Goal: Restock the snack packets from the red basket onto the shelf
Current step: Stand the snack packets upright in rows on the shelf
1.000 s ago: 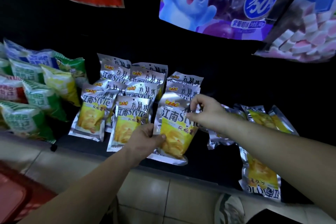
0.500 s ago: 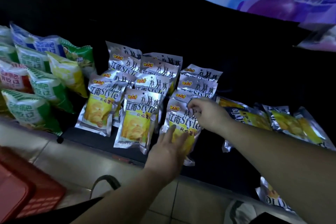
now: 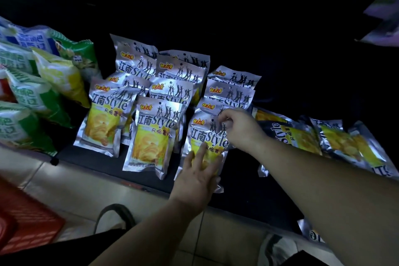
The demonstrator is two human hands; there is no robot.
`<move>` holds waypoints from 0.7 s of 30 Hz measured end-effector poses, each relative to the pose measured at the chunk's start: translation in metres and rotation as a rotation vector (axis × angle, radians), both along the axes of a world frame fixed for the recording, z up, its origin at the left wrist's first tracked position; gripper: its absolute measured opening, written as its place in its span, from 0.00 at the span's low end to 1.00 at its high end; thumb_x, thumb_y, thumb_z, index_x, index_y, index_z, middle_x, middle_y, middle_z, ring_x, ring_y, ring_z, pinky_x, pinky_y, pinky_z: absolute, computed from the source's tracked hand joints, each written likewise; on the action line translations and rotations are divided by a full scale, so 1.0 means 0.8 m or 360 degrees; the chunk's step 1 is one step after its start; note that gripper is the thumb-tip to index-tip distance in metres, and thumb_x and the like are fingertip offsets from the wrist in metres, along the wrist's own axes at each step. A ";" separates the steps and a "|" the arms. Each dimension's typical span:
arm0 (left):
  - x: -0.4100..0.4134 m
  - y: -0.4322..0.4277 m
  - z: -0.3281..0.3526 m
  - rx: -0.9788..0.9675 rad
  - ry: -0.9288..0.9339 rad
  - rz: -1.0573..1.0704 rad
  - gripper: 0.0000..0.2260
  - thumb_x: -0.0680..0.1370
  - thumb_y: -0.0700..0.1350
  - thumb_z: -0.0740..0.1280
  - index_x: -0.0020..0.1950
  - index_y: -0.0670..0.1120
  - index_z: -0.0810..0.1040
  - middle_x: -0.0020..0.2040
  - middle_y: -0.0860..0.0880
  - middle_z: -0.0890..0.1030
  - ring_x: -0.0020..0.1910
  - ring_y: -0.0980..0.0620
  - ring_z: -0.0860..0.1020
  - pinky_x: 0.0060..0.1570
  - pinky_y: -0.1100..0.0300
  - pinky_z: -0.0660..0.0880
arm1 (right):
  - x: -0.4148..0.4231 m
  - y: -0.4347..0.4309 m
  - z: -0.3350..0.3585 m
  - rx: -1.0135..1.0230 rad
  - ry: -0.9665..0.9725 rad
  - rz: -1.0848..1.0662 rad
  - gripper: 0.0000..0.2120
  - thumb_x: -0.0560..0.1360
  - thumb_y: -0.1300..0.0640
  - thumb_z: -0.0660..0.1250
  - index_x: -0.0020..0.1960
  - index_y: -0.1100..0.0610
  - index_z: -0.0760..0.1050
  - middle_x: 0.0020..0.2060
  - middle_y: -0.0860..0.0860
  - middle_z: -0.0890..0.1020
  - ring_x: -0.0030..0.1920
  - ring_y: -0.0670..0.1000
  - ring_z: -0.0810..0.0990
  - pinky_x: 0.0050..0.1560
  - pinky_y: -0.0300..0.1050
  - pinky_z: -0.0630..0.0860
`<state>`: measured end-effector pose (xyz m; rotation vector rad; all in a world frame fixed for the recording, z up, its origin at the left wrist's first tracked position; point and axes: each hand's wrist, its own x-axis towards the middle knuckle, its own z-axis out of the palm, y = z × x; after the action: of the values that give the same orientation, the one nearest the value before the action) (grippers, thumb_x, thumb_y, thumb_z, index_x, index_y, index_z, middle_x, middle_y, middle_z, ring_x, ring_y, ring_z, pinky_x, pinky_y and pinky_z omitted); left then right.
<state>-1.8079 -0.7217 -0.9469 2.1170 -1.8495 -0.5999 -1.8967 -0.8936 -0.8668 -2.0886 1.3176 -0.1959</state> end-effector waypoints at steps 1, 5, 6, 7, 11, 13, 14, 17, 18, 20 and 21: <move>-0.002 -0.003 -0.002 -0.0033 0.0017 0.0043 0.27 0.83 0.56 0.60 0.80 0.63 0.54 0.84 0.51 0.42 0.81 0.38 0.53 0.66 0.46 0.74 | 0.000 -0.002 -0.001 -0.0021 -0.0010 -0.0059 0.20 0.75 0.72 0.64 0.50 0.46 0.73 0.55 0.52 0.74 0.47 0.54 0.78 0.41 0.47 0.78; -0.007 -0.011 -0.010 -0.0160 0.0290 0.0381 0.27 0.74 0.52 0.74 0.70 0.52 0.68 0.79 0.50 0.57 0.73 0.44 0.67 0.57 0.51 0.76 | -0.006 -0.002 -0.002 0.0294 -0.0029 -0.0426 0.26 0.76 0.61 0.73 0.68 0.50 0.66 0.53 0.51 0.74 0.46 0.57 0.81 0.41 0.51 0.79; -0.006 -0.011 -0.013 -0.0162 0.0335 0.0433 0.27 0.72 0.52 0.76 0.67 0.51 0.69 0.78 0.50 0.59 0.72 0.45 0.68 0.55 0.52 0.76 | -0.010 0.000 -0.003 0.0388 0.0002 -0.0445 0.29 0.75 0.60 0.73 0.72 0.51 0.65 0.53 0.52 0.75 0.47 0.57 0.81 0.44 0.52 0.80; -0.006 -0.010 -0.015 -0.0155 0.0338 0.0448 0.28 0.71 0.53 0.77 0.66 0.50 0.70 0.76 0.50 0.60 0.71 0.45 0.68 0.55 0.52 0.76 | -0.015 0.002 -0.004 0.0467 0.0016 -0.0407 0.30 0.75 0.63 0.72 0.74 0.50 0.65 0.49 0.53 0.77 0.44 0.56 0.81 0.44 0.53 0.82; -0.006 -0.007 -0.022 -0.0193 0.0267 0.0419 0.28 0.71 0.54 0.77 0.65 0.50 0.70 0.77 0.48 0.60 0.72 0.44 0.68 0.62 0.51 0.74 | -0.030 0.010 0.001 0.0423 -0.0081 -0.0201 0.33 0.73 0.74 0.63 0.65 0.39 0.70 0.40 0.54 0.76 0.26 0.53 0.71 0.25 0.43 0.68; -0.009 -0.006 -0.021 -0.0165 0.0256 0.0416 0.27 0.71 0.53 0.76 0.66 0.51 0.69 0.78 0.48 0.59 0.73 0.44 0.66 0.65 0.51 0.73 | -0.033 0.014 0.001 0.0355 -0.0103 -0.0172 0.28 0.73 0.74 0.62 0.54 0.40 0.68 0.41 0.57 0.79 0.27 0.56 0.73 0.27 0.47 0.67; -0.011 -0.006 -0.020 -0.0140 0.0242 0.0406 0.27 0.72 0.53 0.76 0.66 0.52 0.69 0.79 0.48 0.58 0.74 0.45 0.65 0.65 0.52 0.73 | -0.035 0.018 0.000 0.0321 -0.0091 -0.0153 0.26 0.72 0.75 0.61 0.52 0.43 0.67 0.43 0.58 0.80 0.30 0.57 0.75 0.28 0.49 0.68; -0.015 -0.005 -0.019 -0.0084 0.0217 0.0390 0.28 0.71 0.55 0.76 0.66 0.54 0.68 0.80 0.50 0.56 0.76 0.46 0.62 0.64 0.53 0.75 | -0.040 0.025 -0.002 0.0180 -0.0023 -0.0130 0.23 0.72 0.75 0.61 0.49 0.47 0.64 0.46 0.55 0.77 0.34 0.56 0.75 0.29 0.49 0.67; -0.016 -0.005 -0.019 -0.0054 0.0204 0.0378 0.30 0.70 0.56 0.77 0.67 0.55 0.67 0.80 0.50 0.55 0.76 0.46 0.61 0.63 0.52 0.75 | -0.040 0.025 0.000 0.0130 -0.0021 -0.0130 0.23 0.72 0.75 0.61 0.49 0.47 0.63 0.46 0.54 0.76 0.36 0.56 0.75 0.30 0.48 0.67; -0.019 -0.002 -0.020 0.0046 0.0092 0.0309 0.33 0.70 0.57 0.75 0.71 0.57 0.63 0.81 0.51 0.53 0.76 0.47 0.61 0.59 0.52 0.77 | -0.038 0.022 0.000 0.0053 -0.0014 -0.0136 0.23 0.72 0.75 0.61 0.48 0.47 0.62 0.44 0.54 0.75 0.37 0.56 0.73 0.32 0.48 0.65; -0.019 0.001 -0.021 0.0092 0.0015 0.0281 0.32 0.72 0.57 0.73 0.72 0.57 0.62 0.81 0.51 0.52 0.75 0.47 0.62 0.57 0.53 0.78 | -0.037 0.020 -0.002 0.0039 -0.0004 -0.0146 0.23 0.72 0.75 0.61 0.47 0.47 0.61 0.43 0.55 0.74 0.35 0.55 0.71 0.32 0.49 0.64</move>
<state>-1.8232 -0.7213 -0.9641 2.2797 -1.6356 -0.6269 -1.9260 -0.8780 -0.8683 -2.0090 1.4086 -0.2205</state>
